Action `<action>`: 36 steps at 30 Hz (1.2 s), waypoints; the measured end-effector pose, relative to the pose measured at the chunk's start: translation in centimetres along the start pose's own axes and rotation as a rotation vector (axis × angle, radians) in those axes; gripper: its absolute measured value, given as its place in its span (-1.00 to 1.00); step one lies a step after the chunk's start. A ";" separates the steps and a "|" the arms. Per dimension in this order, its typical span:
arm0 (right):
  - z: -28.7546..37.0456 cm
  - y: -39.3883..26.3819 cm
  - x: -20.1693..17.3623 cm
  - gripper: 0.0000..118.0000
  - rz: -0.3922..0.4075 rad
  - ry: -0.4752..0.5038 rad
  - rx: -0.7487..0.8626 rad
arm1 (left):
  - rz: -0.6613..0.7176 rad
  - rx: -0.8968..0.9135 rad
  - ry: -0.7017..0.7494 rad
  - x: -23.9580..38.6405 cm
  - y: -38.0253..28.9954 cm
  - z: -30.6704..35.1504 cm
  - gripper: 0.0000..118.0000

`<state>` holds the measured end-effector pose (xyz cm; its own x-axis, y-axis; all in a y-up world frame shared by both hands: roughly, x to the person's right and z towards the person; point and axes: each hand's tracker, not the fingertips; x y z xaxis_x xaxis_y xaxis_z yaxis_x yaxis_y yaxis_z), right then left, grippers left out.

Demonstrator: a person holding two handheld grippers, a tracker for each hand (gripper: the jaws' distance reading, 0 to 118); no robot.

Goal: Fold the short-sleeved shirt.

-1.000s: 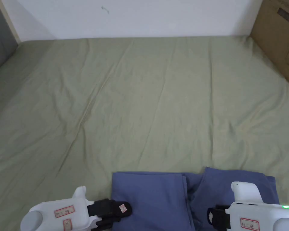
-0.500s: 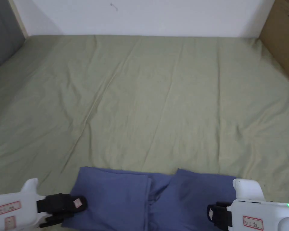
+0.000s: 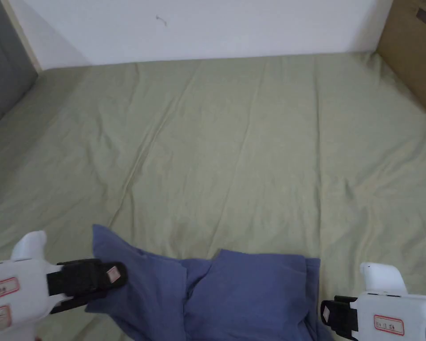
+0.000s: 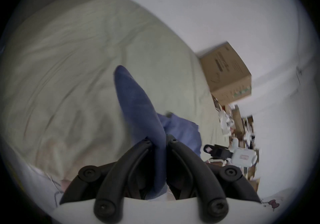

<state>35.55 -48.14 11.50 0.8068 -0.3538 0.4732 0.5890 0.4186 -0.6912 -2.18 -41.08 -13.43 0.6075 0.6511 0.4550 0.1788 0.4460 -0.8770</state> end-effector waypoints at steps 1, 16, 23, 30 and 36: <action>0.2 0.0 0.4 -0.93 -0.010 0.001 0.008 | -0.044 -0.009 -0.014 1.1 0.3 -0.9 -0.81; 2.4 -2.2 7.8 -0.93 -0.185 -0.048 0.043 | -0.239 -0.457 -0.145 11.5 -5.4 -21.0 0.75; 2.0 -2.5 8.3 -0.93 -0.211 -0.046 0.037 | -0.066 -0.317 -0.145 8.4 -3.3 -17.0 0.14; 1.2 -2.4 7.2 -0.93 -0.187 -0.019 0.030 | -0.104 -0.307 0.022 4.2 -3.5 -15.5 -0.97; 0.8 -2.2 6.8 -0.93 -0.176 -0.009 0.022 | -0.121 -0.419 -0.081 7.2 -6.9 -19.7 -1.00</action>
<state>39.81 -50.77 16.71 0.6915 -0.4153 0.5910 0.7219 0.3690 -0.5853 16.18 -51.56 -7.18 0.5032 0.6632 0.5540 0.5534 0.2451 -0.7960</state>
